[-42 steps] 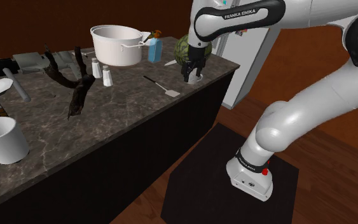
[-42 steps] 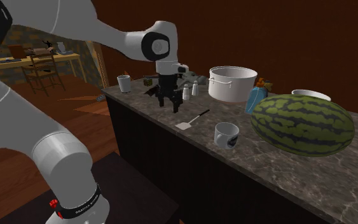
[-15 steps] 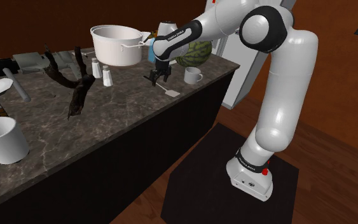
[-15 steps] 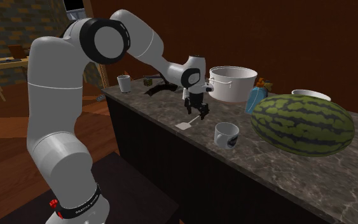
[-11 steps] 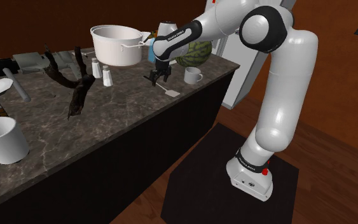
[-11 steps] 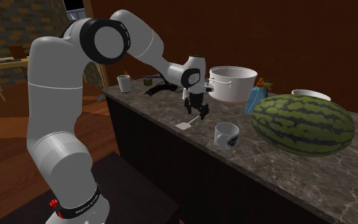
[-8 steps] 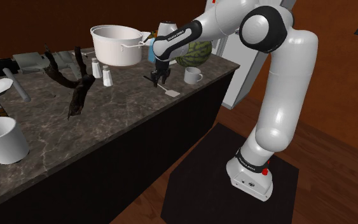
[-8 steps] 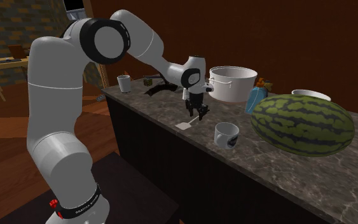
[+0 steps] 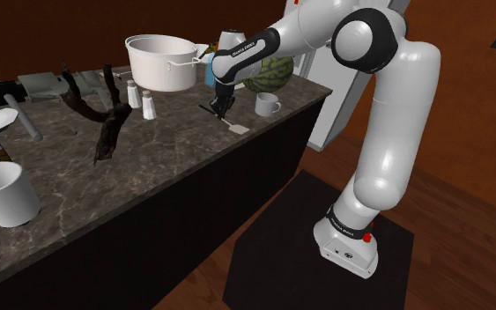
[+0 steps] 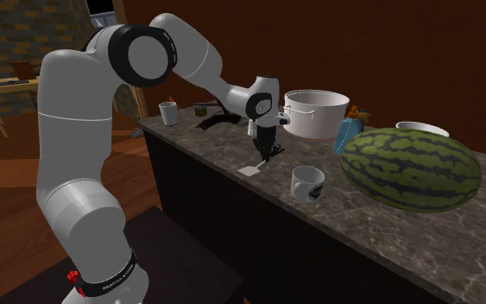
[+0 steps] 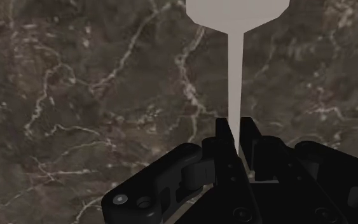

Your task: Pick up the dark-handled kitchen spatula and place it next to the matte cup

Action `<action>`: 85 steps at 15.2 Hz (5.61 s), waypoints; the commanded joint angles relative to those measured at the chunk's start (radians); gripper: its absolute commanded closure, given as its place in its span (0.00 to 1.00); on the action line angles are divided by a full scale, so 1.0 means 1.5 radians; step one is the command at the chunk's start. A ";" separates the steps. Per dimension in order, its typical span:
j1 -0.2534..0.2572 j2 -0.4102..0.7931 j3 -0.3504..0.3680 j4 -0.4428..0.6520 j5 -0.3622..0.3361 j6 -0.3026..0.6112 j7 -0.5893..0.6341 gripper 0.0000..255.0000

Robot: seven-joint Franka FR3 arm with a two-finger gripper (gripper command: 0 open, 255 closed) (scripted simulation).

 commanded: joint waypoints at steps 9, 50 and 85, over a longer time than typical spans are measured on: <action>0.002 -0.034 -0.002 0.028 -0.007 -0.062 0.004 1.00; 0.100 -0.102 0.061 0.205 -0.041 -0.306 0.181 1.00; 0.368 0.229 0.169 0.631 -0.119 -0.415 0.542 1.00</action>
